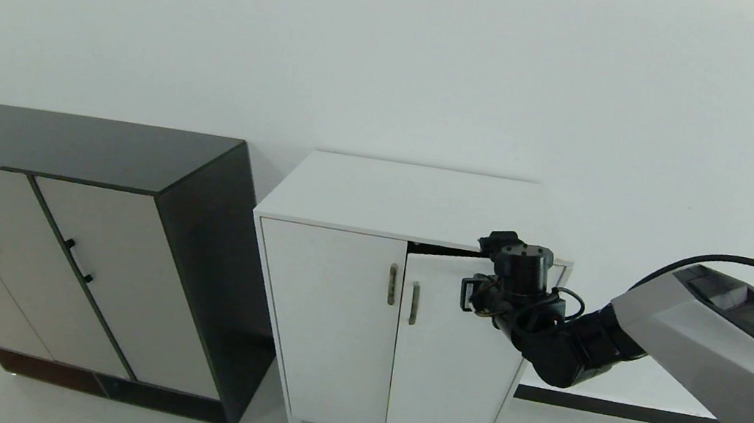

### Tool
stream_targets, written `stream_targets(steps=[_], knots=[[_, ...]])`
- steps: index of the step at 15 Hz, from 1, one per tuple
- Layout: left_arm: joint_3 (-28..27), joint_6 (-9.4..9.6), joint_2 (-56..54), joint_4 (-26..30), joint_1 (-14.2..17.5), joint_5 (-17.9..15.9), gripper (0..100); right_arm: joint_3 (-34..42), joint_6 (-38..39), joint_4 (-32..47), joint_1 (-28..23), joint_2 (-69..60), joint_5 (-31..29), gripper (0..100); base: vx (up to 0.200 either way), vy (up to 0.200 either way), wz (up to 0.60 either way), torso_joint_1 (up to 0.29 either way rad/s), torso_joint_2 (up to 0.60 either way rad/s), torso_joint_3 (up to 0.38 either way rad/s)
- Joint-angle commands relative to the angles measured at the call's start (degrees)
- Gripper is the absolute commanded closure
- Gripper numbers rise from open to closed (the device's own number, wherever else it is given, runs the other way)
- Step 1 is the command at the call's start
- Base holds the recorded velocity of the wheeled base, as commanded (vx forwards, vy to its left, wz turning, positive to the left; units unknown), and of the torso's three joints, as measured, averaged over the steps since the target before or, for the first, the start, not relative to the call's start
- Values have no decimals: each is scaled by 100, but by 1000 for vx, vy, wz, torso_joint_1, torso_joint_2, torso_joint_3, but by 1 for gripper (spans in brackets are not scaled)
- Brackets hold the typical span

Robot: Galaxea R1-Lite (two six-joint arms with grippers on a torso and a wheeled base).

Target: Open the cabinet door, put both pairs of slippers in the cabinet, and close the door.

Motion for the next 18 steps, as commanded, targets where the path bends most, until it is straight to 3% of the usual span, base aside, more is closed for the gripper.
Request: stream_targets(steps=[1, 18], knots=[[0, 2, 7, 2, 0, 0, 100, -126, 0, -5, -47, 168, -4, 100, 0, 0, 0, 0, 0, 0], [0, 2, 7, 2, 0, -9, 100, -486, -18, 13, -188, 300, 14, 100, 0, 0, 0, 0, 0, 0]])
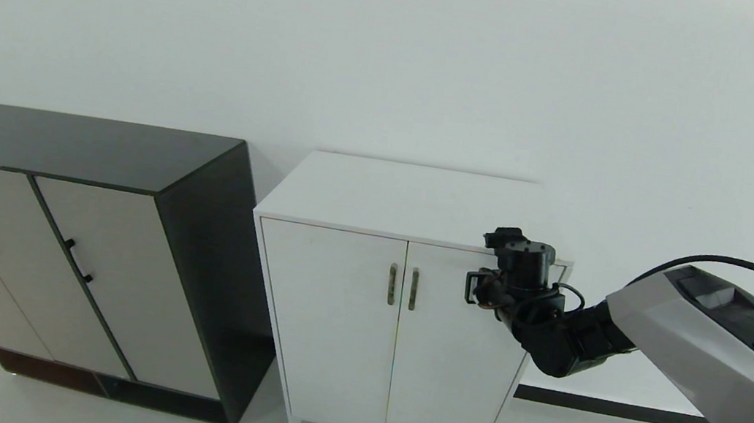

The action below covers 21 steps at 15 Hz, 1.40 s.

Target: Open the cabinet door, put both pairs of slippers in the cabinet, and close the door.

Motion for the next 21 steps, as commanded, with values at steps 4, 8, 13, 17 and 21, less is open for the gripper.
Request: stream_targets(steps=[4, 8, 13, 17, 21], knots=[[0, 2, 7, 2, 0, 0, 100, -7, -1, -3, 3, 5, -1, 100, 0, 0, 0, 0, 0, 0], [0, 2, 7, 2, 0, 0, 100, -7, -1, -3, -5, 5, -1, 100, 0, 0, 0, 0, 0, 0], [0, 2, 7, 2, 0, 0, 100, -7, -1, -3, -58, 5, -1, 100, 0, 0, 0, 0, 0, 0], [0, 2, 7, 2, 0, 9, 100, -7, -1, -12, -58, -13, -1, 100, 0, 0, 0, 0, 0, 0], [0, 2, 7, 2, 0, 0, 100, -113, -1, 111, -58, -4, -1, 100, 0, 0, 0, 0, 0, 0]])
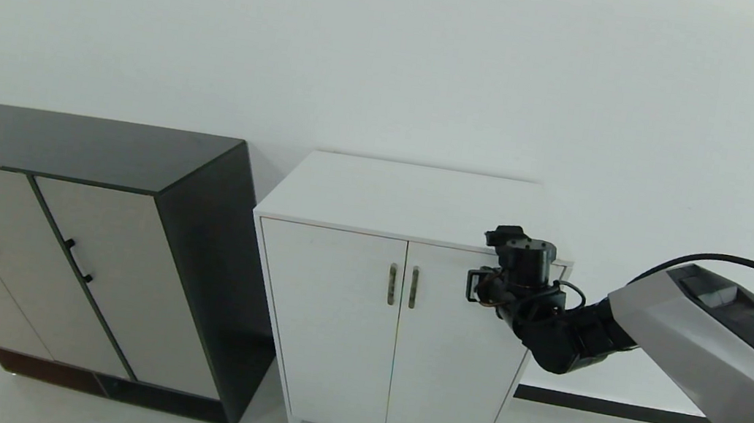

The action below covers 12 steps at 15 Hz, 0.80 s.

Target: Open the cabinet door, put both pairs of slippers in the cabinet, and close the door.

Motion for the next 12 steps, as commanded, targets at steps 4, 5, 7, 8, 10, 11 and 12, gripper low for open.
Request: stream_targets(steps=[4, 5, 7, 8, 10, 11, 12], knots=[[0, 0, 7, 0, -2, 3, 100, 36, 8, -13, 0, -92, -17, 100, 0, 0, 0, 0, 0, 0], [0, 0, 7, 0, -2, 3, 100, 177, 8, -31, 27, -215, -35, 100, 0, 0, 0, 0, 0, 0], [0, 0, 7, 0, -2, 3, 100, 599, 8, -49, 132, -514, -43, 100, 0, 0, 0, 0, 0, 0], [0, 0, 7, 0, -2, 3, 100, 836, 17, -110, 176, -707, -52, 100, 0, 0, 0, 0, 0, 0], [0, 0, 7, 0, -2, 3, 100, 1372, 8, -330, 211, -1067, -70, 100, 0, 0, 0, 0, 0, 0], [0, 0, 7, 0, -2, 3, 100, 1768, -1, -444, 220, -1322, -140, 100, 0, 0, 0, 0, 0, 0], [0, -9, 7, 0, -2, 3, 100, 2225, -1, -558, 220, -1621, -202, 100, 0, 0, 0, 0, 0, 0]])
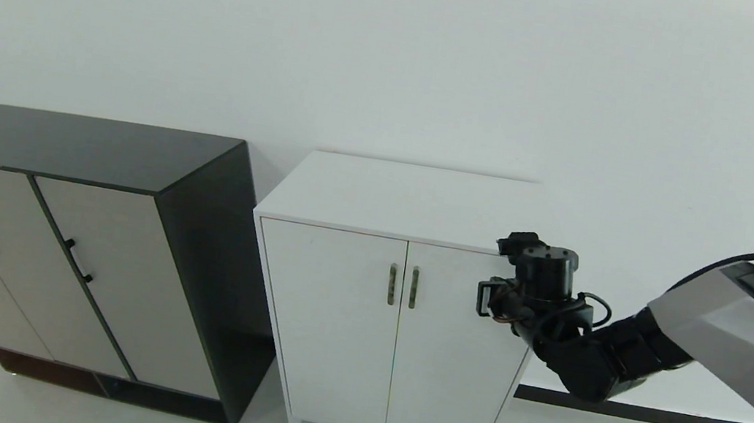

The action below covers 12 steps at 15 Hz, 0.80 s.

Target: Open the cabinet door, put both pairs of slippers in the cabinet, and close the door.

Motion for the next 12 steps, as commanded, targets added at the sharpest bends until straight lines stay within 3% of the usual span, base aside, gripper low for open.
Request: stream_targets(steps=[1, 7, 9, 10, 12], knots=[[0, -3, 7, 2, 0, 0, 100, 1024, -5, -233, 30, -895, -115, 100, 0, 0, 0, 0, 0, 0], [0, -3, 7, -7, 0, 0, 100, 4013, 22, -884, 21, -2697, -783, 100, 0, 0, 0, 0, 0, 0], [0, -3, 7, -7, 0, 0, 100, 4434, 4, -954, 13, -3005, -792, 100, 0, 0, 0, 0, 0, 0], [0, -30, 7, -7, 0, 9, 100, 5129, -13, -928, -14, -3734, -827, 100, 0, 0, 0, 0, 0, 0], [0, -38, 7, -7, 0, 9, 100, 5806, -198, -928, -102, -4349, -1029, 100, 0, 0, 0, 0, 0, 0]])
